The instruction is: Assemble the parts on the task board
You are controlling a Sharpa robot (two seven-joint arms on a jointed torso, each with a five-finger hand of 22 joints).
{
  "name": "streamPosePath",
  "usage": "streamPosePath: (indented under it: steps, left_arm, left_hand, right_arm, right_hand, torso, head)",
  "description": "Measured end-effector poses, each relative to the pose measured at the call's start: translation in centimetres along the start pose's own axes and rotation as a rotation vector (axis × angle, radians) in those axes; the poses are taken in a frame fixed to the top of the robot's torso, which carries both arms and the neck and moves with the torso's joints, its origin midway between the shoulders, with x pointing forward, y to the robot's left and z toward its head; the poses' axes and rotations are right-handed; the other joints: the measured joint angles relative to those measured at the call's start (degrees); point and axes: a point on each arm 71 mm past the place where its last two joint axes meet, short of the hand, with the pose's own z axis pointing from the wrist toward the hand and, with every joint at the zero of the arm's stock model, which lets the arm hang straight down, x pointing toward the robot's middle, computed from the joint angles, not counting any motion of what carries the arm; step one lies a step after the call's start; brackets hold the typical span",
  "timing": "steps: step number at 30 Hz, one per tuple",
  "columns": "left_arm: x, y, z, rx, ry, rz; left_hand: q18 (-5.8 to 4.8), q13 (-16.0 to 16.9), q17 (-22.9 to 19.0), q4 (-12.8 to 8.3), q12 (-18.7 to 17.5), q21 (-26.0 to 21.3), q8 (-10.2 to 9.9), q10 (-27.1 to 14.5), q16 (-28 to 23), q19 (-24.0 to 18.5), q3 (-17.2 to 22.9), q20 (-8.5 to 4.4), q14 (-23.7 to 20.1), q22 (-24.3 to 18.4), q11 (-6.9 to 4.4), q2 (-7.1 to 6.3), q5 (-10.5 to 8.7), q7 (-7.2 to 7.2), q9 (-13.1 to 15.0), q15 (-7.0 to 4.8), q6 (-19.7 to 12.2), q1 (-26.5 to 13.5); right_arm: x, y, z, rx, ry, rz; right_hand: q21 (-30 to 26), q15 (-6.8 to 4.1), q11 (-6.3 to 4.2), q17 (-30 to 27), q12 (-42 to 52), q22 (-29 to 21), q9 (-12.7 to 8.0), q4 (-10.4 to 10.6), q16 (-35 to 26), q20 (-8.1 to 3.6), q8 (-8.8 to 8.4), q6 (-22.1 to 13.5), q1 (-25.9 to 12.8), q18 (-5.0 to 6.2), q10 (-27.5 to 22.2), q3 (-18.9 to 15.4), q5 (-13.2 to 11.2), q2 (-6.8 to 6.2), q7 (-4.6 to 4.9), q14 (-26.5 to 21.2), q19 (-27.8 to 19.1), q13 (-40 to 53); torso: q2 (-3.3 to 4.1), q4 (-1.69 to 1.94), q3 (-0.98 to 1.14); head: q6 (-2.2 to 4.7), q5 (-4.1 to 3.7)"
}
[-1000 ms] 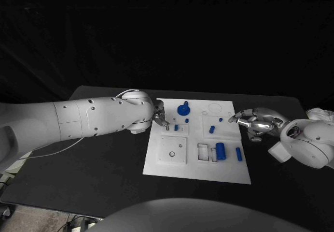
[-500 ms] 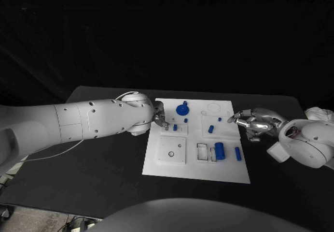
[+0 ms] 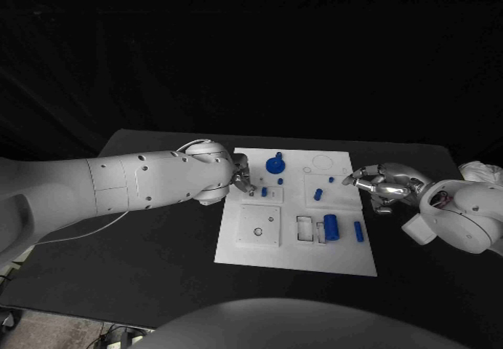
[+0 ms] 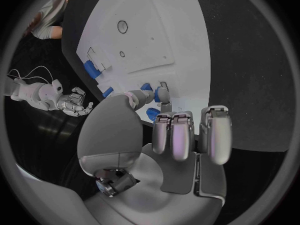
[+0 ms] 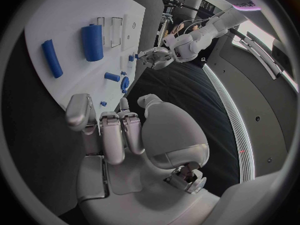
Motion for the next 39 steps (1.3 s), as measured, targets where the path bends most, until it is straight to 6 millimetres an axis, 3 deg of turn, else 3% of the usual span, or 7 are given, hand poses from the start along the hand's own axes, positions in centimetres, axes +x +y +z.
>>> streamPosePath:
  steps: [39]
  left_arm:
    - [0.34, 0.35, 0.43, -0.013, 0.006, 0.011]
  left_hand:
    - [0.00, 0.0, 0.0, -0.4, 0.0, -0.2, -0.5, 0.0, 0.0, 0.0, 0.7, 0.00, 0.0, 0.0, 0.01, -0.05, -0.65, 0.00, -0.1, 0.02, 0.0, 0.4]
  right_arm:
    - [0.06, -0.04, 0.01, -0.001, 0.001, 0.001]
  right_hand:
    - [0.0, 0.00, 0.00, 0.0, 0.0, 0.0, 0.1, 0.0, 0.0, 0.00, 0.00, 0.0, 0.2, 0.00, 0.0, 0.3, 0.0, -0.24, 0.00, 0.0, 0.0, 0.0]
  torso:
    - [-0.01, 0.01, 0.03]
  head:
    - [0.00, -0.06]
